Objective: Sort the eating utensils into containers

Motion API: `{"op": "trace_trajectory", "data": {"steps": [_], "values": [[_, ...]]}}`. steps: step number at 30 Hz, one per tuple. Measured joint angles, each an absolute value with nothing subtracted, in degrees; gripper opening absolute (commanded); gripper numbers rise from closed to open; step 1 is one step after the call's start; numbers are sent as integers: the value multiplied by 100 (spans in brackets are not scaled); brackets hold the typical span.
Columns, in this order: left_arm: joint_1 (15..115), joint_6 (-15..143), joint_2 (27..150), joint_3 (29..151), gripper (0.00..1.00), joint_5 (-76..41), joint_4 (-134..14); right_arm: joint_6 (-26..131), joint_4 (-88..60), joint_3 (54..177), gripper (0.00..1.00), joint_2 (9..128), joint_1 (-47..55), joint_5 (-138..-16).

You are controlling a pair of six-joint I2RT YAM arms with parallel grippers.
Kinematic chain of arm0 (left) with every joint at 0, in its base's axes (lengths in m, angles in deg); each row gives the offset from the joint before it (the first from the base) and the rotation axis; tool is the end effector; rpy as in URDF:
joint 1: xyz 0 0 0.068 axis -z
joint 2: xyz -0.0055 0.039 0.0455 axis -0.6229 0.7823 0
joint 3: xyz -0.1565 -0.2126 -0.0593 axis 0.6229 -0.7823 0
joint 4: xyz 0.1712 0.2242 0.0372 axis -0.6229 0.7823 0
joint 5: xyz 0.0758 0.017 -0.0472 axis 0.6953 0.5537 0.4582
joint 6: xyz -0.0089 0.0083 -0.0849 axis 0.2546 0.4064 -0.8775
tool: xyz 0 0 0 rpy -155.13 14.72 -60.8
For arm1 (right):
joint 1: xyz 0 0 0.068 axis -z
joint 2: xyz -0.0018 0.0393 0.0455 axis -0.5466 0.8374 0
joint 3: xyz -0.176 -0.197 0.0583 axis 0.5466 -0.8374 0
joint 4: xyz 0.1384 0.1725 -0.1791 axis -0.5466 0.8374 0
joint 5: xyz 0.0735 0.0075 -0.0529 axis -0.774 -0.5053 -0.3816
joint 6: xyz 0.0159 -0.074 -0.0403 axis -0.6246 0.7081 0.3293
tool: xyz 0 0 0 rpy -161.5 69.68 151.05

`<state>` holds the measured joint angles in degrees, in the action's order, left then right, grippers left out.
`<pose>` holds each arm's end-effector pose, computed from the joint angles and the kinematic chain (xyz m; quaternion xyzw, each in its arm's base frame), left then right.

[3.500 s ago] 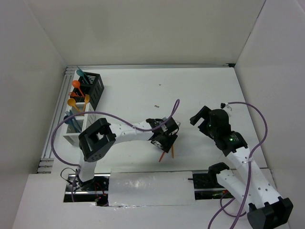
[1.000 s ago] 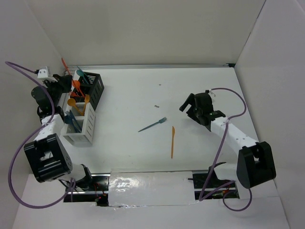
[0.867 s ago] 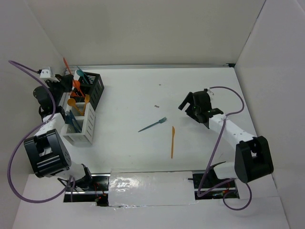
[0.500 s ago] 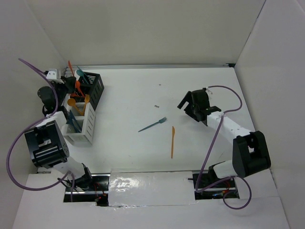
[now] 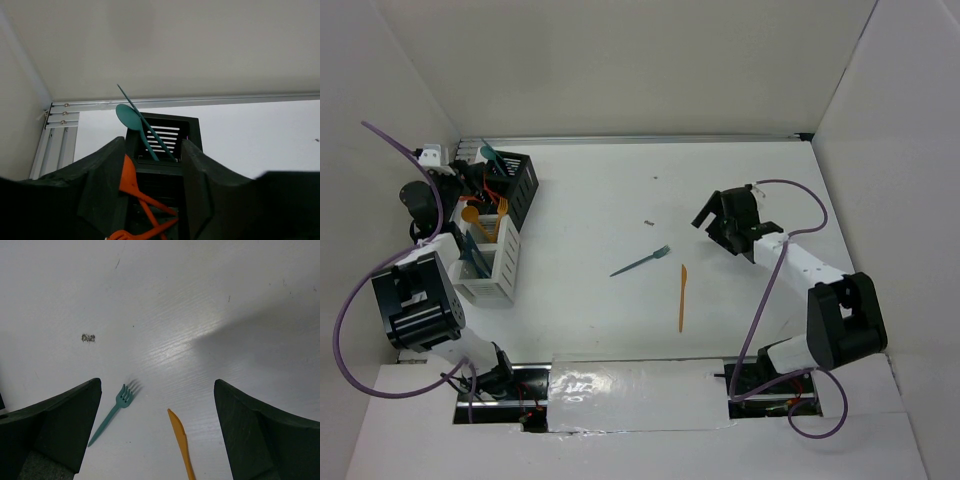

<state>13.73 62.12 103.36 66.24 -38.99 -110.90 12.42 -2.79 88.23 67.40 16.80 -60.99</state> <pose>0.3778 0.1331 0.2665 -0.0114 0.6455 -0.0865 0.7587 0.3322 0.0862 0.1755 0.2698 0.8779 0.1494 0.3663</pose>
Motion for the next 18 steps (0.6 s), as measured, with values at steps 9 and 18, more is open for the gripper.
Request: {"op": "trace_trajectory", "data": {"steps": [9, 18], "values": [[1356, 6546, 9859, 7907, 79, -4793, -9009, 1351, -299, 8876, 100, 6792, 1680, -6094], [4235, 8609, 9328, 10102, 83, -4870, -5816, 1392, -183, 8740, 100, 6185, 1682, -6096]]}}
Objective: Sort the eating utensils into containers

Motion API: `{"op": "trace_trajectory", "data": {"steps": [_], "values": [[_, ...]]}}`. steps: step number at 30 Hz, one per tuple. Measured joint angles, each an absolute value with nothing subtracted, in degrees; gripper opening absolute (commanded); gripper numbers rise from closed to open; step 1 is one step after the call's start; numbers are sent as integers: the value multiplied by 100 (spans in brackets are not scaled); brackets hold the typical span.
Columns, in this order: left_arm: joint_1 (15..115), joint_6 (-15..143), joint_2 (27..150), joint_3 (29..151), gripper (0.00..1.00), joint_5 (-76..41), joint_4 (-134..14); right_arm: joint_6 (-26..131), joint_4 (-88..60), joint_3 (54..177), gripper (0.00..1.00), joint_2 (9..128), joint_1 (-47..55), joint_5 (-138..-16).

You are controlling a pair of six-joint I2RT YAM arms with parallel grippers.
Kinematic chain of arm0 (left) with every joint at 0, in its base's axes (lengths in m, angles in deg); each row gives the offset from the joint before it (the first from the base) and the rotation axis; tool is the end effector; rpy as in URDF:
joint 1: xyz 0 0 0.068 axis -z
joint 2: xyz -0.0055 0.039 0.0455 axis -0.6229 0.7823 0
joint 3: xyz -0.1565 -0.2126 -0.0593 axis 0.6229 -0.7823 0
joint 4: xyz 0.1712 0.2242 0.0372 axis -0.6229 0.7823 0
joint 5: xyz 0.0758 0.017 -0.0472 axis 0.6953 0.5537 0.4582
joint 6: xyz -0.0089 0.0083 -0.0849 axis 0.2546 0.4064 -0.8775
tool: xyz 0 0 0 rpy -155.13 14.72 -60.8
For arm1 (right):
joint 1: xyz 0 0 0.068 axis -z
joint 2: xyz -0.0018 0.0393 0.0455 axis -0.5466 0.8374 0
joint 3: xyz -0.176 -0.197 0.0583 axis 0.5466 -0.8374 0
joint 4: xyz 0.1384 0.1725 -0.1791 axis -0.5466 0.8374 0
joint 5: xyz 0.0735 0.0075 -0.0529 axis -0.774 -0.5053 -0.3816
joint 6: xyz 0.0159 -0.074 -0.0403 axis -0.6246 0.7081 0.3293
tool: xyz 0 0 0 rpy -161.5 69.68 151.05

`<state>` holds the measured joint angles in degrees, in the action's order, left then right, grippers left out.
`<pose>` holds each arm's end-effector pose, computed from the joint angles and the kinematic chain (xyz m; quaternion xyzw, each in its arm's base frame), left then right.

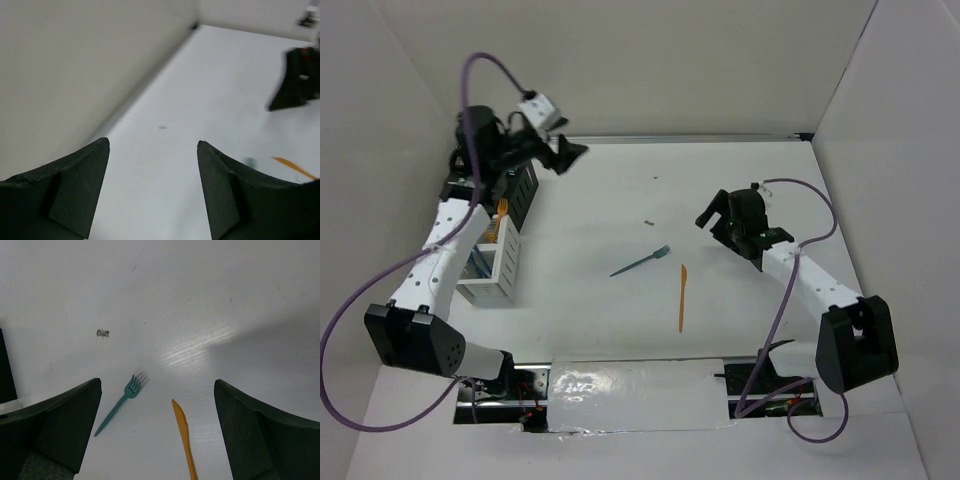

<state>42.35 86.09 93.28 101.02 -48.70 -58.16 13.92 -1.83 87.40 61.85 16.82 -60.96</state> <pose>0.3695 -0.0730 0.4524 0.3266 0.6099 -0.1897 0.6967 0.3213 0.0828 0.1990 0.2573 0.8679 0.1605 0.3935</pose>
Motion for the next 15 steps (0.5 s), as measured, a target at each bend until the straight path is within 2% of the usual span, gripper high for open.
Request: {"op": "trace_trajectory", "data": {"steps": [4, 8, 15], "values": [[5721, 8622, 9529, 9894, 77, -4269, -5024, 1390, 202, 8436, 100, 5448, 1702, -6046], [6930, 8124, 10102, 9706, 75, -3615, -4301, 1395, 792, 8281, 100, 4563, 1743, -5902], [8796, 6017, 10990, 9807, 76, -2496, -3208, 1386, 1797, 7945, 100, 2913, 1785, -5775]]}}
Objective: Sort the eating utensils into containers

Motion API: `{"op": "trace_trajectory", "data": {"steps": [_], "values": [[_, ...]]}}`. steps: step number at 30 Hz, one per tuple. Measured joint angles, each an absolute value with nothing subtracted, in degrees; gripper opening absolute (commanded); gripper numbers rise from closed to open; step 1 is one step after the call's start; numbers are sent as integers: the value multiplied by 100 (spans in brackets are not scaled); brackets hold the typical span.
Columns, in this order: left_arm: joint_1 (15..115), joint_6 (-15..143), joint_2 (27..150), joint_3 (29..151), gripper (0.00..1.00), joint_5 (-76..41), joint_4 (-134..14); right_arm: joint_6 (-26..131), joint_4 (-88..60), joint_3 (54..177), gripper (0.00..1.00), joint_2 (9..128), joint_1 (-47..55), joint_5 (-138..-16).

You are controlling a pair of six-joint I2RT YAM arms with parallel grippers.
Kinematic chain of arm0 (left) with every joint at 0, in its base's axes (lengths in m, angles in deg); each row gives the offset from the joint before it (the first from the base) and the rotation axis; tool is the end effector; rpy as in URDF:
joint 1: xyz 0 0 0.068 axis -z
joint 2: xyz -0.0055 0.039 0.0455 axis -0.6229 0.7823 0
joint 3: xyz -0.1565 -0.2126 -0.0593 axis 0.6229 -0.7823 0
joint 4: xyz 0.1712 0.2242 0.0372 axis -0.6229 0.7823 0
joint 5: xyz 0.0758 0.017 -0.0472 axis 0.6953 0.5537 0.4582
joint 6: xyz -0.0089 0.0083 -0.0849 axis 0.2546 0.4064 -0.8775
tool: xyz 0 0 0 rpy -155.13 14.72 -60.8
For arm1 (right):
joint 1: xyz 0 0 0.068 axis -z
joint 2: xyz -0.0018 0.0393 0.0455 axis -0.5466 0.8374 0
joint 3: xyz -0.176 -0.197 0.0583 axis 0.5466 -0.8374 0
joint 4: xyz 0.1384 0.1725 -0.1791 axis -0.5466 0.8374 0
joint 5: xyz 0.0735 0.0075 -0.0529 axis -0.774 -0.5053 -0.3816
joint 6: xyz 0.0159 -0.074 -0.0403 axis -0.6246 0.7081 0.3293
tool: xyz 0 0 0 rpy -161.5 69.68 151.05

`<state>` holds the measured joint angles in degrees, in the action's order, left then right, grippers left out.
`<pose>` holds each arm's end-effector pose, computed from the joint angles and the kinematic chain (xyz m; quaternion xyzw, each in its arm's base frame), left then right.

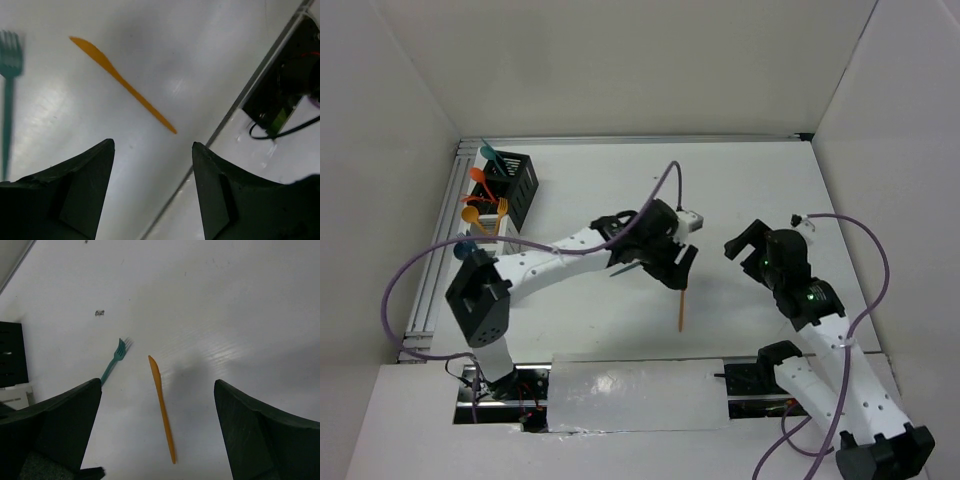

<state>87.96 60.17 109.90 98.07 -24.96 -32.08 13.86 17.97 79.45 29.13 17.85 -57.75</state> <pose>0.2670 -0.3436 0.2546 0.3211 0.8496 -0.3192 0.2706 0.2148 0.0432 0.2506 0.2750 0.8409 0.1561 0.4393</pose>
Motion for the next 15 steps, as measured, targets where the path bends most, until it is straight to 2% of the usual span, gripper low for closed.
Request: {"op": "trace_trajectory", "data": {"steps": [7, 15], "values": [[9965, 3705, 12347, 10985, 76, -951, -2082, 1397, 2449, 7918, 100, 2152, 1802, -5725], [10149, 2662, 12909, 11028, 74, -173, -1553, 1414, 2632, 7918, 100, 1982, 1802, -5731]]}}
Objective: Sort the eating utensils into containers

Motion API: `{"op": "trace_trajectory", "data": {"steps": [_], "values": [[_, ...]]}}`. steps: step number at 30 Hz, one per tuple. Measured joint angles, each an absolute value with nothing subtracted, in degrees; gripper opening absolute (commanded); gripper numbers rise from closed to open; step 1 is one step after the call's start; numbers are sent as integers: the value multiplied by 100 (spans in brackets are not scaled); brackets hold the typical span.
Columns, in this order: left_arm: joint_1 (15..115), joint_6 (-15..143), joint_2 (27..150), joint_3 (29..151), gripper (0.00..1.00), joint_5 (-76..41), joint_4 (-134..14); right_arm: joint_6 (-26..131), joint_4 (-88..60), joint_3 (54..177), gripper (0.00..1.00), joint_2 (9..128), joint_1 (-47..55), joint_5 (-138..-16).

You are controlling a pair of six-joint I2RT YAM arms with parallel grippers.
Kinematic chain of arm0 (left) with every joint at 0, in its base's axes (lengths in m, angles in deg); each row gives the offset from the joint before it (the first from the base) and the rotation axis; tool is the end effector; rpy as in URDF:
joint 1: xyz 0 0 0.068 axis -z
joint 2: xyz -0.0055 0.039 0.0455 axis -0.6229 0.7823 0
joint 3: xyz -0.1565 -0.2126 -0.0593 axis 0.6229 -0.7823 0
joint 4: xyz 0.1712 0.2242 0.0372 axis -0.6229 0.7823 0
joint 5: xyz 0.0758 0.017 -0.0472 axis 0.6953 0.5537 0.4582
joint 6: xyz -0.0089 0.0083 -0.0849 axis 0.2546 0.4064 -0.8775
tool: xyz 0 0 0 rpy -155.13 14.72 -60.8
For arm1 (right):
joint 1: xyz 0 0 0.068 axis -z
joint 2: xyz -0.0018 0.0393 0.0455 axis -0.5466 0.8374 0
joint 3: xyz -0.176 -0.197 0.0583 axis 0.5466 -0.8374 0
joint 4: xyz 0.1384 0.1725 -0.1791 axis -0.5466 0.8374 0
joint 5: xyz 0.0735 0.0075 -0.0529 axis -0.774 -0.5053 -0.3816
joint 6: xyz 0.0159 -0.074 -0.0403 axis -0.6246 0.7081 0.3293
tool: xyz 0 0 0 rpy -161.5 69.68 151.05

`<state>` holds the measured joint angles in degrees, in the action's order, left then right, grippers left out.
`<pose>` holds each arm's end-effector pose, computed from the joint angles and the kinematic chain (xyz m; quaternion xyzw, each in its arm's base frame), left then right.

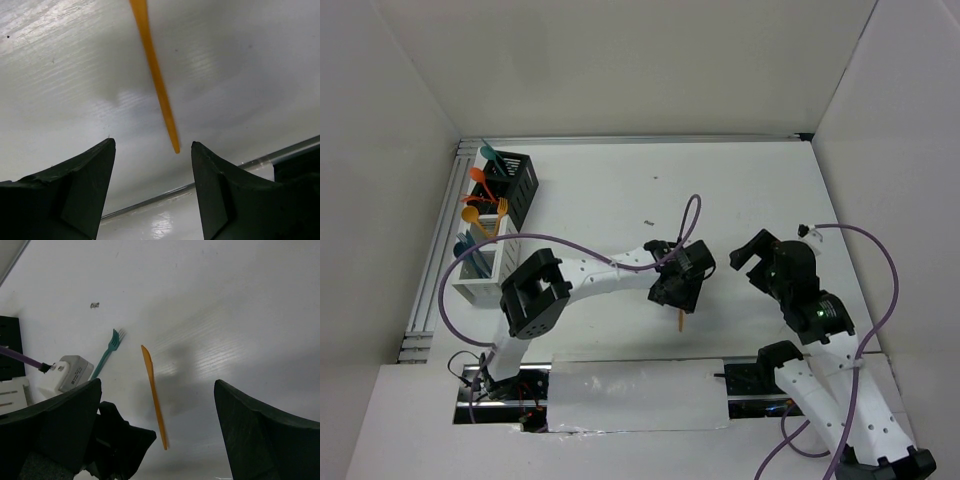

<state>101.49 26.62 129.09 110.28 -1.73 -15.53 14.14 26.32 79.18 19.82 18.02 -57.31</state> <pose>0.2206 -0.4108 0.1596 0.1090 0.9701 -0.1358 0.1691 0.1806 0.0327 0.2606 0.2756 0.8375 0.1542 0.4459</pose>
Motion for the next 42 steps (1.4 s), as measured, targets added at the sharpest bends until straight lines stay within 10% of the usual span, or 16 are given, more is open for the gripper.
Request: {"op": "trace_trajectory", "data": {"steps": [12, 24, 35, 42], "values": [[10158, 2404, 13588, 11245, 64, 216, -1636, 1419, 2663, 7921, 100, 1763, 1802, -5727], [10097, 3097, 13483, 10921, 28, 481, -2314, 1412, 2674, 7921, 100, 1700, 1802, -5683], [9723, 4207, 13225, 10362, 50, -164, -3481, 1412, 2676, 7921, 99, 1733, 1802, -5681], [9686, 4472, 13429, 10611, 32, -175, -3549, 1386, 2674, 7921, 99, 1822, 1802, -5646]]}}
